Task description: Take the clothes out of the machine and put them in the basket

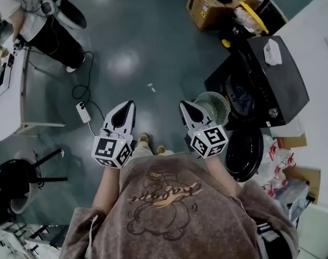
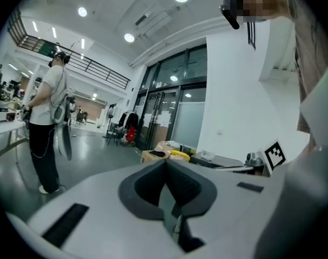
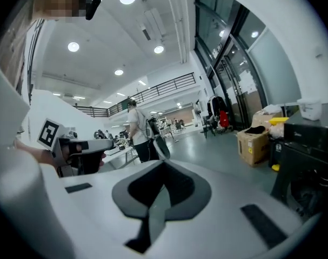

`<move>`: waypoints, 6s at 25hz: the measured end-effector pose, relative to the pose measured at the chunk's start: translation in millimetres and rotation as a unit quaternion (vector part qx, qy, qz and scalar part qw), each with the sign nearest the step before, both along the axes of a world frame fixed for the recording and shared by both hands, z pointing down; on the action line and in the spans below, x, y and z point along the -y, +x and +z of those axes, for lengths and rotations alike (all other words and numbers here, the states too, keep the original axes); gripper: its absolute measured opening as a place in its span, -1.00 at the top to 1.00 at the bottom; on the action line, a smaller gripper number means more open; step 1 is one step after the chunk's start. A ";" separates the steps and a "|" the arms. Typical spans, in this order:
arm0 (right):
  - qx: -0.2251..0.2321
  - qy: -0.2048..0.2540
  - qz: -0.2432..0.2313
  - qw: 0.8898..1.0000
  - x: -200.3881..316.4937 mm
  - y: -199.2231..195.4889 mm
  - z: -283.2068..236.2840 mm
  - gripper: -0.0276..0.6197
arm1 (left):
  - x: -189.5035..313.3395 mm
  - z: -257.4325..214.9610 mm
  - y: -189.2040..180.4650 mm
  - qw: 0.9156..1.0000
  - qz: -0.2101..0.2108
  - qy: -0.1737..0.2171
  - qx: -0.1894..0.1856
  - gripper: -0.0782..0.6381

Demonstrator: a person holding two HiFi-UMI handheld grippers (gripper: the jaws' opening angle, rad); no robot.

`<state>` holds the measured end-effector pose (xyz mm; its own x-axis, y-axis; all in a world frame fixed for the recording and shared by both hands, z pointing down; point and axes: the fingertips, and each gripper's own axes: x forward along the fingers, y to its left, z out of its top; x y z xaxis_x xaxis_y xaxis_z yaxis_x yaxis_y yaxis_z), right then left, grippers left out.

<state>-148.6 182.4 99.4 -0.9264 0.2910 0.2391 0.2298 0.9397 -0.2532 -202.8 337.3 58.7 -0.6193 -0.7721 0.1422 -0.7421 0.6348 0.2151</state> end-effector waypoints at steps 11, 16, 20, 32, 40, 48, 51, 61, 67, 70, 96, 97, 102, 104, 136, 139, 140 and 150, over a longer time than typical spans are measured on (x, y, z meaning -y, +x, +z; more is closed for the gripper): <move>-0.009 0.004 0.224 0.974 83.5 29.1 -0.7 0.92 | 117.9 -2.9 -29.9 0.973 0.229 0.006 -0.003 0.76; -0.011 0.012 0.311 0.950 111.6 68.9 -3.3 0.92 | 175.7 -0.6 -7.0 0.945 0.327 0.014 -0.008 0.76; -0.008 0.019 0.406 0.914 128.9 118.8 -5.4 0.92 | 225.0 0.7 25.1 0.906 0.423 0.019 -0.007 0.76; -0.005 0.013 0.536 0.844 145.9 223.5 -7.2 0.92 | 297.5 5.8 104.7 0.842 0.539 0.009 -0.017 0.76; 0.002 -0.009 0.534 0.846 170.8 237.3 8.6 0.92 | 336.3 17.2 124.9 0.836 0.549 -0.003 -0.007 0.76; 0.002 -0.005 0.534 0.845 261.8 214.9 33.9 0.92 | 408.4 43.7 106.6 0.838 0.546 -0.004 -0.012 0.76; -0.002 -0.018 0.540 0.841 299.1 200.1 44.1 0.92 | 446.2 60.2 90.8 0.834 0.552 -0.011 -0.024 0.76; -0.032 -0.048 0.515 0.855 389.2 146.6 138.4 0.92 | 559.3 157.8 62.5 0.805 0.591 -0.032 -0.040 0.76; -0.024 -0.034 0.522 0.852 428.4 147.9 252.0 0.92 | 603.1 266.8 66.1 0.812 0.582 -0.013 -0.047 0.76; -0.015 -0.036 0.523 0.851 441.5 146.7 315.8 0.92 | 625.9 323.6 65.3 0.813 0.580 -0.005 -0.049 0.76; 0.048 0.078 0.500 0.861 459.1 183.6 511.8 0.92 | 627.7 508.1 98.0 0.834 0.549 0.033 0.049 0.76; 0.046 0.079 0.503 0.859 457.7 187.5 514.7 0.92 | 626.9 508.4 99.4 0.835 0.547 0.033 0.051 0.76; 0.047 0.078 0.523 0.847 459.1 203.8 523.3 0.92 | 630.3 510.6 107.1 0.837 0.542 0.031 0.071 0.76; 0.049 0.080 0.525 0.846 458.4 209.9 528.5 0.92 | 631.2 511.8 110.5 0.836 0.543 0.029 0.075 0.76; 0.024 0.075 0.531 0.844 441.0 198.4 531.9 0.92 | 850.8 584.4 121.1 0.843 0.510 -0.098 0.140 -0.51; 0.030 0.067 0.540 0.839 440.4 203.0 527.2 0.92 | 870.0 592.8 122.8 0.847 0.504 -0.106 0.133 -0.51; 0.031 0.068 0.542 0.837 440.1 203.5 525.7 0.92 | 875.2 596.5 123.2 0.847 0.502 -0.110 0.133 -0.51; 0.038 0.072 0.554 0.829 438.1 196.4 515.6 0.92 | 887.0 614.3 116.4 0.850 0.487 -0.138 0.142 -0.09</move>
<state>47.7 -255.7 615.0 -0.6199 -0.7746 0.1256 -0.7839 0.6039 -0.1446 -86.3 -549.7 672.9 0.2564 -0.8999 0.3526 -0.9419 -0.3146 -0.1179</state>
